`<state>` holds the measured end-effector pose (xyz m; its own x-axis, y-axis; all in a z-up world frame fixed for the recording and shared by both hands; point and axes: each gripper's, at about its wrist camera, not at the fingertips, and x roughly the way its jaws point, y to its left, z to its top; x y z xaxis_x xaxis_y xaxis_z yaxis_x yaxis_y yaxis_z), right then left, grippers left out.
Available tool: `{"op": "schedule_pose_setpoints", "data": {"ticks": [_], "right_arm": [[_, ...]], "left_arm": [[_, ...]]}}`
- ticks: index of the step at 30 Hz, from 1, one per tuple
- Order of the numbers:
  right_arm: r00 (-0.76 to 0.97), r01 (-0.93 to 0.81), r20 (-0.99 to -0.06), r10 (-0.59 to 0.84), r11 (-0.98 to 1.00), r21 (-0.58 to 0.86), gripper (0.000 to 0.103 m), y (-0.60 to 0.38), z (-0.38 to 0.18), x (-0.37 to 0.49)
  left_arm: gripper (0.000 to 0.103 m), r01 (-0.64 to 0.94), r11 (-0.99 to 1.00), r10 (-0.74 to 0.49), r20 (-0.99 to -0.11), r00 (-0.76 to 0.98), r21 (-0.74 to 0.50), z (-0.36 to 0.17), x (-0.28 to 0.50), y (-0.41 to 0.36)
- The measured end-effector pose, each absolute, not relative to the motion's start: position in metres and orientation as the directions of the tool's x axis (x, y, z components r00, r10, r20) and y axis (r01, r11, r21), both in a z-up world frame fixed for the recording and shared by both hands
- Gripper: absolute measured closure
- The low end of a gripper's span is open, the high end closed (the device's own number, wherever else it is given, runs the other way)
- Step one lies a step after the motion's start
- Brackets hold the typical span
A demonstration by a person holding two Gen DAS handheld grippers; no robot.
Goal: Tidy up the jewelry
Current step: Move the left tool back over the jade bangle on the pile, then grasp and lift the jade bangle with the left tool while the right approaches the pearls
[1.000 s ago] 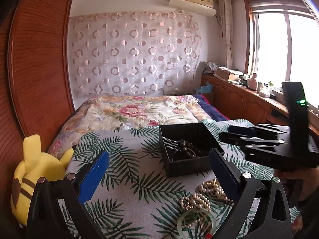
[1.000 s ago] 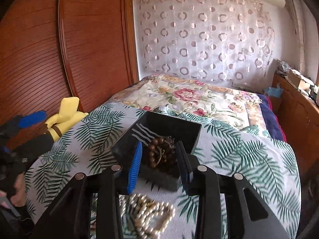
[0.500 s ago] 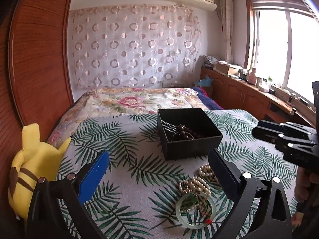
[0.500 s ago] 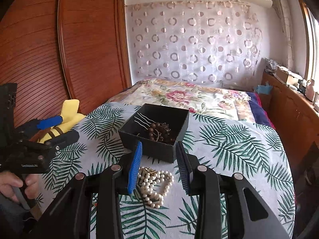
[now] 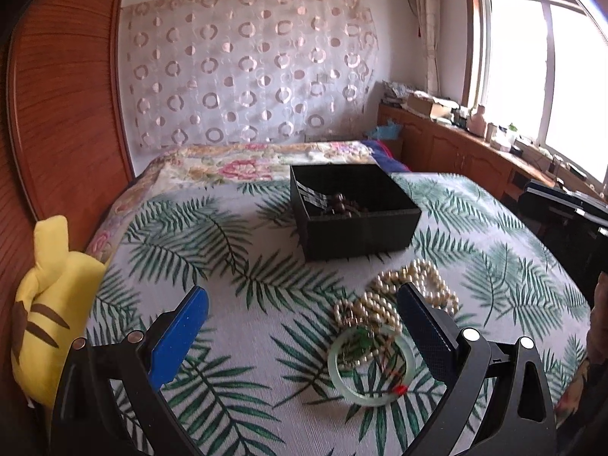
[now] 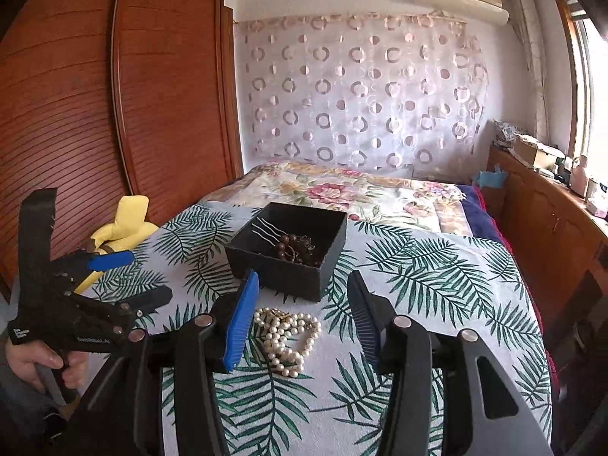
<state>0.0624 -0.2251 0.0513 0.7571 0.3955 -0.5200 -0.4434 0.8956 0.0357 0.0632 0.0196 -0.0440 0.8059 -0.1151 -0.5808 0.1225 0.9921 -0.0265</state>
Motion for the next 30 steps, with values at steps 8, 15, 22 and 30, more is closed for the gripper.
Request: {"op": "schedule_pose_setpoints", "data": {"ticks": [8,15,22,30], "right_arm": [[0.742,-0.435,-0.553,0.380,0.900,0.036,0.052,-0.229,0.032,0.065],[0.709,-0.423,-0.604,0.365,0.905,0.050,0.052,-0.236,0.006,0.070],[0.681,-0.412,-0.640,0.356,0.909,0.068,0.052,-0.242,-0.014,0.074],[0.651,-0.431,-0.664,0.367,0.899,0.074,0.051,-0.237,-0.025,0.075]], "left_arm": [[0.008,0.186,0.982,-0.151,-0.670,0.727,-0.020,-0.070,0.066,0.003],[0.008,0.263,0.965,-0.179,-0.732,0.657,0.000,-0.085,0.069,-0.015],[0.008,0.284,0.959,-0.192,-0.752,0.631,-0.006,-0.091,0.073,-0.020],[0.027,0.294,0.955,-0.161,-0.768,0.620,0.036,-0.096,0.078,-0.030]]}}
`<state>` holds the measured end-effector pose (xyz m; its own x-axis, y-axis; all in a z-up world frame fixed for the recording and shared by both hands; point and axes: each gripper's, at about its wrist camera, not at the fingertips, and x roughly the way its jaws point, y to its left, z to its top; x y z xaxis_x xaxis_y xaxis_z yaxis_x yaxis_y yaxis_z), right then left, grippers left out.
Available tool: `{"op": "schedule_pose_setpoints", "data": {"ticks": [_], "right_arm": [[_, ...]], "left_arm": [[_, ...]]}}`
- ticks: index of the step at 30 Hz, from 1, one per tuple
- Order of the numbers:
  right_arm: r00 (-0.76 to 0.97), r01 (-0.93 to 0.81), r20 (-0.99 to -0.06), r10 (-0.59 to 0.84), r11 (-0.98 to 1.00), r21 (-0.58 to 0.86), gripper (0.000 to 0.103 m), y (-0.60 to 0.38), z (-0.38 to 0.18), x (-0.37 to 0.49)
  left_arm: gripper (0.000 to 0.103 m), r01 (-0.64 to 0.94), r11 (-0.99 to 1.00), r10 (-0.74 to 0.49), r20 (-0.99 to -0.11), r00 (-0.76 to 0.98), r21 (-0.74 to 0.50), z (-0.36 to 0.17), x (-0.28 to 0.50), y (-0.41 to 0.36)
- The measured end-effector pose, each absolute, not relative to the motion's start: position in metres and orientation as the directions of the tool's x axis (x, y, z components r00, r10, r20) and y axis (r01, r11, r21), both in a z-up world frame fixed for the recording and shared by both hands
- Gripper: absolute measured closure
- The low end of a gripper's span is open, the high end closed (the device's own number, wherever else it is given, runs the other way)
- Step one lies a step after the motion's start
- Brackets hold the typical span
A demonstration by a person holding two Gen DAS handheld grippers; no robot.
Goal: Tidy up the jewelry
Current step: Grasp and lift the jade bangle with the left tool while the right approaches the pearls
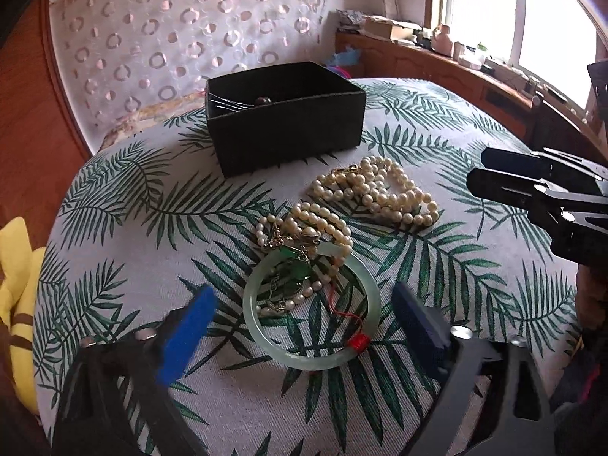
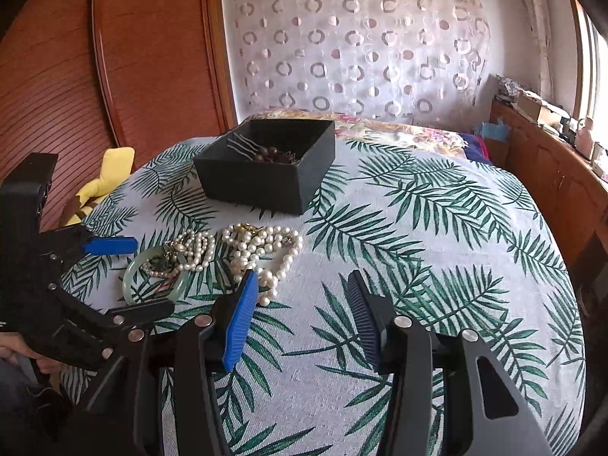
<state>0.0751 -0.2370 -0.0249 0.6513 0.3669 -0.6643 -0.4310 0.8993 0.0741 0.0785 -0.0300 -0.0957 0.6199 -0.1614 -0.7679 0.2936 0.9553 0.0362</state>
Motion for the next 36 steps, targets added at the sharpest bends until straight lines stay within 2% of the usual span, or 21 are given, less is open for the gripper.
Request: {"op": "schedule_pose_setpoints", "data": {"ticks": [2,23,36], "right_arm": [[0.648,-0.434,-0.665,0.371,0.897,0.077,0.051,-0.237,-0.025,0.074],[0.591,-0.515,-0.676,0.440,0.851,0.103,0.050,-0.212,-0.023,0.079],[0.534,-0.585,-0.706,0.466,0.806,0.090,0.050,-0.180,-0.029,0.085]], "left_arm": [[0.034,0.302,0.953,-0.181,-0.766,0.617,0.018,-0.095,0.077,-0.027],[0.034,0.281,0.958,-0.249,-0.642,0.725,-0.055,-0.049,0.043,0.005],[0.034,0.237,0.970,-0.209,-0.661,0.720,-0.049,-0.058,0.037,0.034]]}}
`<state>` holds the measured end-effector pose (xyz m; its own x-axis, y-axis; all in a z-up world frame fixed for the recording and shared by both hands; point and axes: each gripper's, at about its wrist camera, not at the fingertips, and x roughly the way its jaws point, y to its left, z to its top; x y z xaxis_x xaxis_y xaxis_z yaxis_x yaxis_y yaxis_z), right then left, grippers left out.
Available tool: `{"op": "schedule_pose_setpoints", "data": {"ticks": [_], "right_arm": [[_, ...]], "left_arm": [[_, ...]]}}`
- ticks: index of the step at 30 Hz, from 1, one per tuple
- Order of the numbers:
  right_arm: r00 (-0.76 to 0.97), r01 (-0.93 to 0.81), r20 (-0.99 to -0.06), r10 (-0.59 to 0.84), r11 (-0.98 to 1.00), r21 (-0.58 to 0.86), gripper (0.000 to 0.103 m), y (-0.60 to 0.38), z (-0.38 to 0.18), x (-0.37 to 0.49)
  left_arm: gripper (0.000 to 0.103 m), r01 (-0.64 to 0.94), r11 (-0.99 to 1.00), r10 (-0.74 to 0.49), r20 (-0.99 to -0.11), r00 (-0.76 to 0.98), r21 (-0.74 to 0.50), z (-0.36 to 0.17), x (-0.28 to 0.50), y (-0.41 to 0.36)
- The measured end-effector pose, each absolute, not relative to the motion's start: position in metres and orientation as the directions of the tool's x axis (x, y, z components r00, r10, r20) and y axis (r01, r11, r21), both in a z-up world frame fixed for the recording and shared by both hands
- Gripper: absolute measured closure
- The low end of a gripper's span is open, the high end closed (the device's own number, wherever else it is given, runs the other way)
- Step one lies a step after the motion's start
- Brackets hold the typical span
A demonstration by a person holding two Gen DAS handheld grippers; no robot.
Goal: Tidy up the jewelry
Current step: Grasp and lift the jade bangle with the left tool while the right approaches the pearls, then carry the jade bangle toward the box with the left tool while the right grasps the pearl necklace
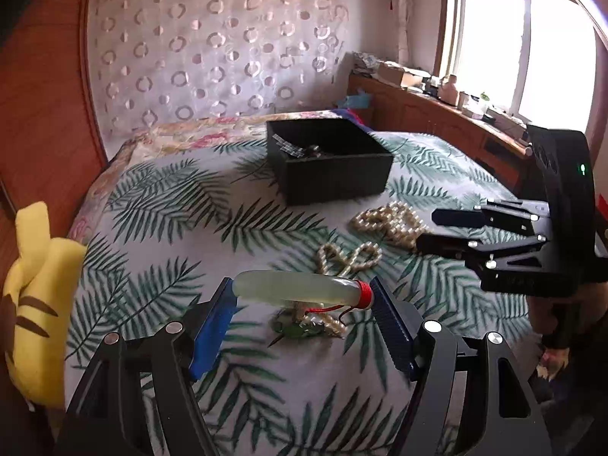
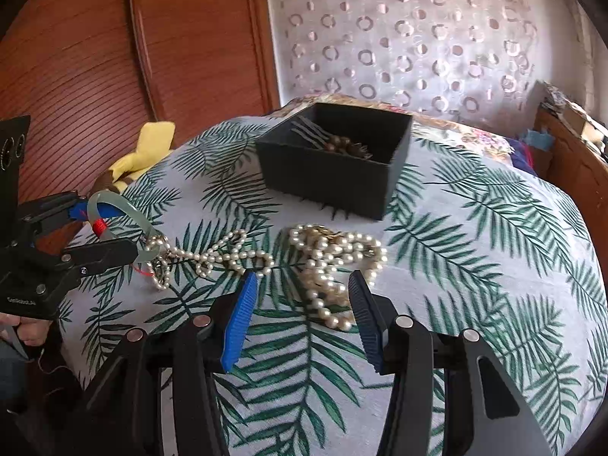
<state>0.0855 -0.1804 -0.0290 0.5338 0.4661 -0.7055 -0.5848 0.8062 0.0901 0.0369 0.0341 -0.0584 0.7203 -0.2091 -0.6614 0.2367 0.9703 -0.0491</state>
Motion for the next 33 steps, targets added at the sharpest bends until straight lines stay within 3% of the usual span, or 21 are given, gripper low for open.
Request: {"op": "schedule_pose_setpoints", "data": {"ticks": [17,19,21,26,33], "right_arm": [[0.374,-0.727,-0.792,0.483,0.683,0.073,0.052,-0.118,-0.045,0.103],[0.395,-0.730,-0.797,0.457,0.682,0.029,0.061,-0.115,-0.044,0.102],[0.401,-0.745,-0.796,0.453,0.667,0.004,0.092,-0.115,-0.045,0.099],[0.435,-0.735,-0.774,0.460,0.678,-0.010,0.098,-0.125,-0.036,0.098],[0.539,-0.693,-0.690,0.483,0.720,-0.038,0.098,-0.152,0.009,0.099]], "left_arm": [[0.034,0.191,0.979,-0.194,-0.662,0.724,-0.077,-0.062,0.032,0.063],[0.034,0.193,0.978,-0.197,-0.659,0.726,-0.080,-0.061,0.032,0.062],[0.034,0.196,0.977,-0.204,-0.652,0.731,-0.086,-0.058,0.033,0.062],[0.034,0.204,0.974,-0.218,-0.620,0.754,-0.095,-0.045,0.039,0.060],[0.034,0.215,0.972,-0.229,-0.594,0.771,-0.096,-0.031,0.051,0.057]]}}
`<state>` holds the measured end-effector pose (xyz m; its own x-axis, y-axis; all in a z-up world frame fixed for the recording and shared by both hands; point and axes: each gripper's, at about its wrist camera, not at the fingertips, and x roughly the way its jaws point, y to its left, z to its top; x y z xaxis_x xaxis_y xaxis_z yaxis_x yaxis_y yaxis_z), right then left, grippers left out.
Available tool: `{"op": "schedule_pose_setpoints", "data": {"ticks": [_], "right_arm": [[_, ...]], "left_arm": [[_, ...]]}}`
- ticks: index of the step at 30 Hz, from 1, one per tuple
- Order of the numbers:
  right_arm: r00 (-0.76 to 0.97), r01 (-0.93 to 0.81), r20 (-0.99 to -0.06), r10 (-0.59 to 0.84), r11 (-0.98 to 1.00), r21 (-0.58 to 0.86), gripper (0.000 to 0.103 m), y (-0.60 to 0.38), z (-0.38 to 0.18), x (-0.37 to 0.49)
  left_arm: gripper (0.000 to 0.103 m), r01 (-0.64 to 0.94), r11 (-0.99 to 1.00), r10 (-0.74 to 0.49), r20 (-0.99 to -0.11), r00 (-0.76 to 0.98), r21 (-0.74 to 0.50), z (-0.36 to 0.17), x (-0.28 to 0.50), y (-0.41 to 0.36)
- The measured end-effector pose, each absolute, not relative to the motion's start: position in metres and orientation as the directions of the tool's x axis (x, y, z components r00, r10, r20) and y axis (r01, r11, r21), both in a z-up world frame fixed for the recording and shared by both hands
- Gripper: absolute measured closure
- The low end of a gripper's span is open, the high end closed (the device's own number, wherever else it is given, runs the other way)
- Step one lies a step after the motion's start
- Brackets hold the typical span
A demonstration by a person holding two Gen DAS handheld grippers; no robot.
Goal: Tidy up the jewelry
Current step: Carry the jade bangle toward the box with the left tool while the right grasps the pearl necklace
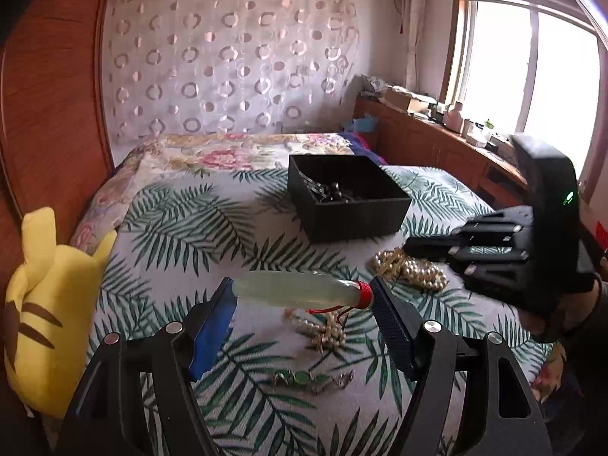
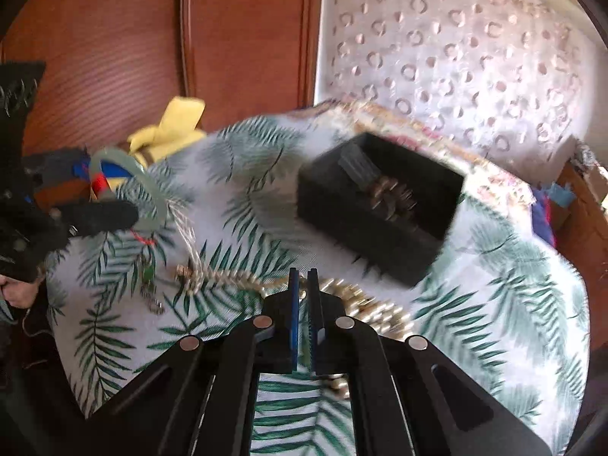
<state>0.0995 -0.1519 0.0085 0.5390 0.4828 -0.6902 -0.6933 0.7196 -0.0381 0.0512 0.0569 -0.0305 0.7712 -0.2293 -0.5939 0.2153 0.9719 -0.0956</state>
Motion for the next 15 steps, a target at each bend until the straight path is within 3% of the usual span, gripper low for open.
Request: {"op": "schedule_pose_setpoints", "data": {"ticks": [15], "right_arm": [[0.656,-0.661,-0.560,0.507,0.744,-0.101,0.098,-0.182,0.093,0.108]], "left_arm": [[0.034,0.235,0.969,-0.234,-0.586,0.775,-0.076,-0.023,0.073,0.043]]}}
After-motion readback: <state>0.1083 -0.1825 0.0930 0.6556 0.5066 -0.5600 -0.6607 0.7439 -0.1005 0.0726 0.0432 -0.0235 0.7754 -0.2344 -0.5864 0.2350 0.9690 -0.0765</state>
